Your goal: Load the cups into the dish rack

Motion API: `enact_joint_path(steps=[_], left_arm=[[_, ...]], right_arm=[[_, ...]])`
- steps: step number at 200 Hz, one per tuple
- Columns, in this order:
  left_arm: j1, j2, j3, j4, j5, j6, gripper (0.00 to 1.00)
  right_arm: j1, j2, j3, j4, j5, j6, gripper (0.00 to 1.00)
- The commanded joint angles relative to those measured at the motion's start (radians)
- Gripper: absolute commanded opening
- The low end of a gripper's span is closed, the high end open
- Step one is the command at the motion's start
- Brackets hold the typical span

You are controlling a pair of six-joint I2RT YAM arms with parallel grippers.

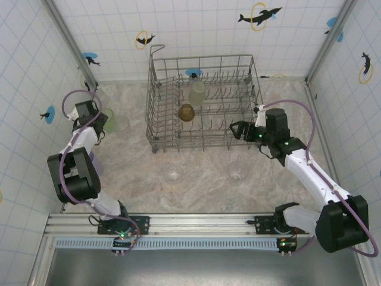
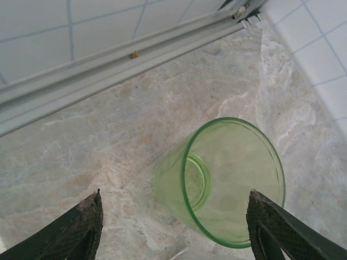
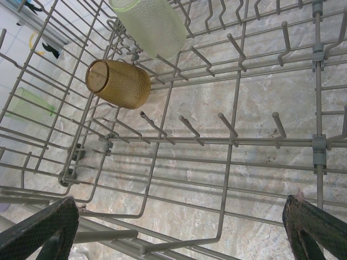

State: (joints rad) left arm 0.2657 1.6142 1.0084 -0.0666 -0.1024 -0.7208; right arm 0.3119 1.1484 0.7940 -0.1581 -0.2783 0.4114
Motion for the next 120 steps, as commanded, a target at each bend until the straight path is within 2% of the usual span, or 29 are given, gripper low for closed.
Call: enact_joint_path(steps=[1,35,65,120], left_arm=[[0.029,0.037,-0.024,0.068,0.099,-0.036,0.69],[0.048,0.062,-0.051,0.123,0.154,-0.048,0.65],[0.052,0.077,-0.047,0.147,0.169,-0.049,0.54],[0.065,0.112,-0.040,0.157,0.168,-0.039,0.51]], right_arm=[[-0.005,-0.024,-0.003,0.003,-0.001,0.006,1.00],[-0.007,-0.036,-0.010,-0.003,0.009,0.008,1.00],[-0.006,-0.039,-0.014,-0.005,0.009,0.011,1.00],[-0.007,-0.032,-0.001,-0.015,0.016,0.009,1.00]])
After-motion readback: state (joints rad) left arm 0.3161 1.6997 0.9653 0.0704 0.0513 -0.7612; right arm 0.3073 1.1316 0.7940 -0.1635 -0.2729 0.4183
